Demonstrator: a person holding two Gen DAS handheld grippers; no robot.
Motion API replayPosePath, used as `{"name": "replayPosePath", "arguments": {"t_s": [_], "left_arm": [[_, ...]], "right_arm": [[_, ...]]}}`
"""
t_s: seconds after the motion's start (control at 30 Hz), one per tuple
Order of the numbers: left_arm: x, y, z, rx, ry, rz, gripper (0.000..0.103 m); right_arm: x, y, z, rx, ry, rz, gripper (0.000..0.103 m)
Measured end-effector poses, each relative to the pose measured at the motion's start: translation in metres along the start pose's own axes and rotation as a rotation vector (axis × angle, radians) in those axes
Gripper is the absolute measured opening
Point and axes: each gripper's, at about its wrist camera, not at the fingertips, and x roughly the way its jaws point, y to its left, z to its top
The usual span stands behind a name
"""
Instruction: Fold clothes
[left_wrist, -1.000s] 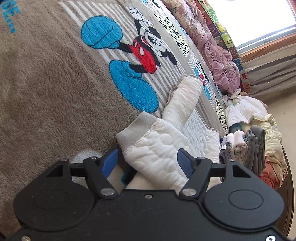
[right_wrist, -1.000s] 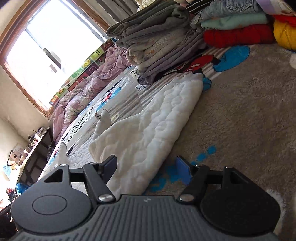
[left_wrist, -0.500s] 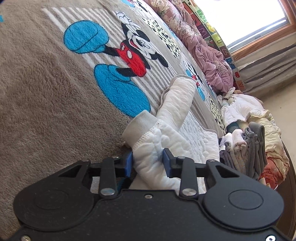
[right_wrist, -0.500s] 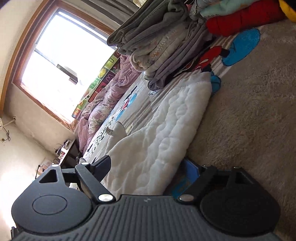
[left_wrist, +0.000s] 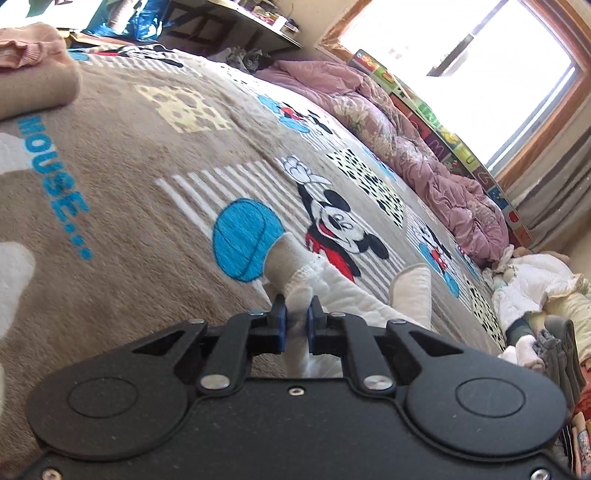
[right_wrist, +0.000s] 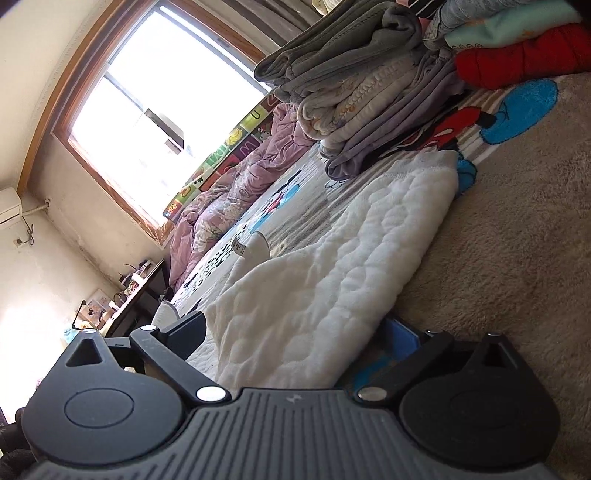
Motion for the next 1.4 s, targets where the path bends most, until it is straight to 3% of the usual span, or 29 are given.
{"name": "replayPosePath", "arguments": {"t_s": [0.3,0.6,0.7,0.77,0.83,0.87,0.97,1.03,1.1,1.2,1.27,1.33,1.4], "left_arm": [[-0.012,0.061,0.027,-0.176,-0.078,0.097,0.007],[-0.018,0.092,0.015,-0.253,-0.015,0.155,0.006],[-0.017,0.093,0.012,-0.241,-0.009,0.156,0.006],[-0.014,0.094,0.010,-0.234,-0.005,0.152,0.006],[-0.010,0.096,0.007,-0.229,-0.008,0.150,0.007],[-0.009,0.096,0.007,-0.233,-0.009,0.146,0.007],[-0.010,0.098,0.008,-0.238,-0.009,0.129,0.007],[-0.015,0.098,0.010,-0.255,-0.012,0.108,0.007],[-0.033,0.097,0.018,-0.291,-0.032,0.053,0.006],[-0.057,0.094,0.029,-0.295,-0.074,0.002,0.006],[-0.061,0.095,0.030,-0.288,-0.082,0.027,0.006],[-0.048,0.106,0.027,-0.311,-0.040,0.066,0.006],[-0.040,0.116,0.021,-0.345,0.000,0.112,0.014]], "right_arm": [[-0.004,-0.006,0.000,0.036,-0.017,0.009,0.093],[-0.005,-0.017,0.005,0.118,-0.038,-0.033,0.074],[-0.003,-0.025,0.009,0.185,-0.041,-0.049,0.063],[-0.002,-0.030,0.012,0.230,-0.043,-0.060,0.038],[0.000,-0.035,0.014,0.274,-0.044,-0.071,0.024],[0.001,-0.038,0.016,0.297,-0.045,-0.076,0.021],[0.003,-0.046,0.020,0.363,-0.048,-0.091,0.020],[-0.002,-0.046,0.021,0.407,-0.063,-0.064,0.013],[-0.020,-0.041,0.023,0.474,-0.106,-0.029,0.012],[-0.061,-0.039,0.023,0.498,-0.198,-0.069,0.011],[-0.074,-0.053,0.016,0.524,-0.210,-0.131,0.011],[-0.072,-0.063,0.010,0.484,-0.170,-0.248,0.010],[-0.070,-0.055,0.009,0.423,-0.161,-0.250,0.011]]}}
